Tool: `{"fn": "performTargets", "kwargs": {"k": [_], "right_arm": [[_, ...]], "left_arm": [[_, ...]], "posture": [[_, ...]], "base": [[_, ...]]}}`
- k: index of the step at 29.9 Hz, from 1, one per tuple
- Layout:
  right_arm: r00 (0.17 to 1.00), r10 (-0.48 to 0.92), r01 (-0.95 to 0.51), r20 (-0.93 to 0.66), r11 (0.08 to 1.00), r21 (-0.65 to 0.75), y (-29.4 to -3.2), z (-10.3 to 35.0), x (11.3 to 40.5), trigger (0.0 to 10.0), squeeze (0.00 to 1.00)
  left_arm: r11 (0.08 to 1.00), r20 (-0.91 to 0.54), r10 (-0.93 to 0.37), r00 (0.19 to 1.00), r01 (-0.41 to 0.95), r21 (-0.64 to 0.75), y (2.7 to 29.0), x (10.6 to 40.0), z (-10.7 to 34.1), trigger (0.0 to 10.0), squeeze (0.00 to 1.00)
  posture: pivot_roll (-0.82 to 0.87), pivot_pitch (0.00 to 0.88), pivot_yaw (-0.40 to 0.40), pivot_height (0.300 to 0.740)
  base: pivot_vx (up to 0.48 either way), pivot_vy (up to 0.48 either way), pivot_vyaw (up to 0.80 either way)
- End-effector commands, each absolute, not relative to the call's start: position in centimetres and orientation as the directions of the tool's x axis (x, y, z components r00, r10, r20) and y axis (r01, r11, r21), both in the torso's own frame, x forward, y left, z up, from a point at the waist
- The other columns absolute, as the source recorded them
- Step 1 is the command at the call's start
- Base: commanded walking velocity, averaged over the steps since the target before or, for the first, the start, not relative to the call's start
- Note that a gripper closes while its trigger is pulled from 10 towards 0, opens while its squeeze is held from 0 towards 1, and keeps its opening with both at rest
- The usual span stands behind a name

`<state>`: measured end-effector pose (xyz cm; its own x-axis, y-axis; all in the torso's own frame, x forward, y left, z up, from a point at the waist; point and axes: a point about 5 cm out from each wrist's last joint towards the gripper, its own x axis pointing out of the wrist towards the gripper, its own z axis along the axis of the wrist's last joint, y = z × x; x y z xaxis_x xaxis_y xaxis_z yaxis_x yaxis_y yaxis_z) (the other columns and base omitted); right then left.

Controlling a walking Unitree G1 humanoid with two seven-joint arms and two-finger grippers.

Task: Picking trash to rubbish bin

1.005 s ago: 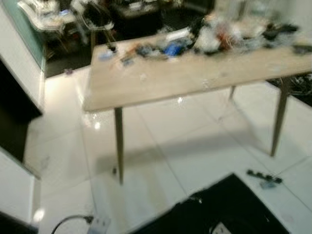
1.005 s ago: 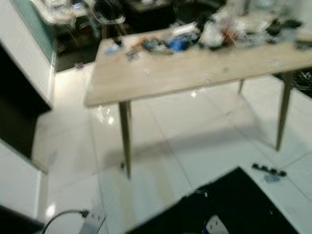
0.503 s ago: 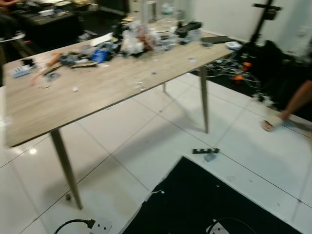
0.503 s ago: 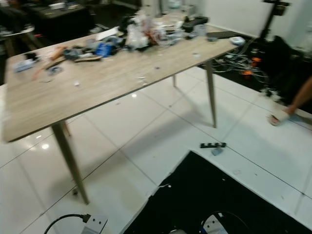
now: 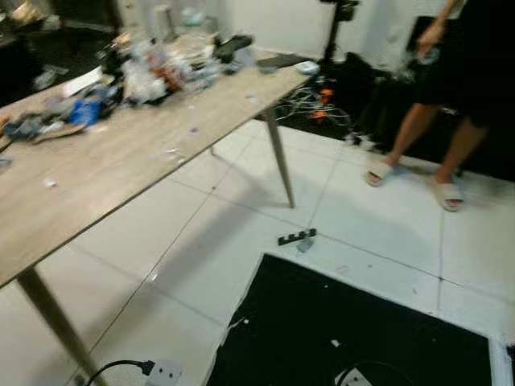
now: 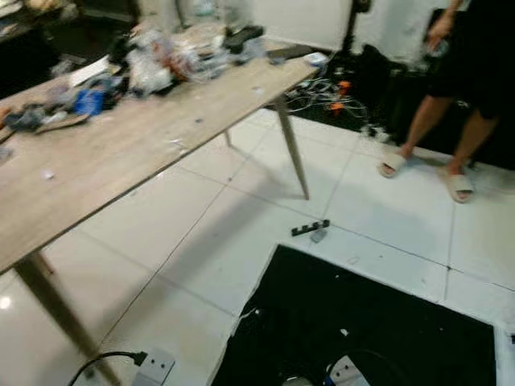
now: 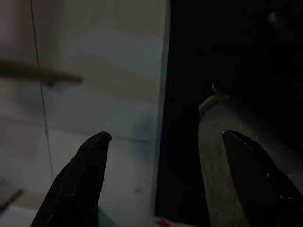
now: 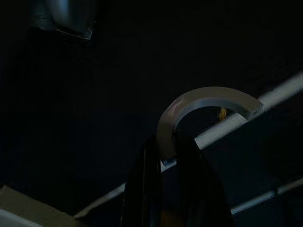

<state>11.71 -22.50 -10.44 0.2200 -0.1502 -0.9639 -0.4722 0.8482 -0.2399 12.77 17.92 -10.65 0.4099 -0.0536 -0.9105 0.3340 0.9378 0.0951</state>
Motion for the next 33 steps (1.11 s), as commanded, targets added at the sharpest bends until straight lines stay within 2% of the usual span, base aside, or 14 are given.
{"fn": "performTargets", "kwargs": {"k": [1,21,33], "right_arm": [[0.216,-0.138,-0.467,-0.966,0.855,-0.227,-22.2,-10.5,11.6,10.0,0.00],[0.250,-0.117,-0.467,-0.961,0.855,-0.225,-21.0,-10.1,13.6,10.0,0.00],[0.256,-0.109,-0.452,-0.960,0.865,-0.219,-21.9,-10.1,13.1,10.0,0.00]], "left_arm": [[0.933,-0.925,-0.044,0.378,0.346,0.097,18.3,11.9,-10.9,10.0,0.00],[0.929,-0.927,-0.044,0.373,0.356,0.099,18.2,12.0,-10.9,10.0,0.00],[0.926,-0.930,-0.043,0.366,0.363,0.101,18.1,11.9,-10.9,10.0,0.00]], "posture": [[-0.05,0.017,0.082,0.740],[-0.05,0.008,0.084,0.740],[-0.06,0.003,0.087,0.740]], "base": [[0.000,0.000,-0.79],[0.000,0.000,-0.79],[0.000,0.000,-0.79]]}}
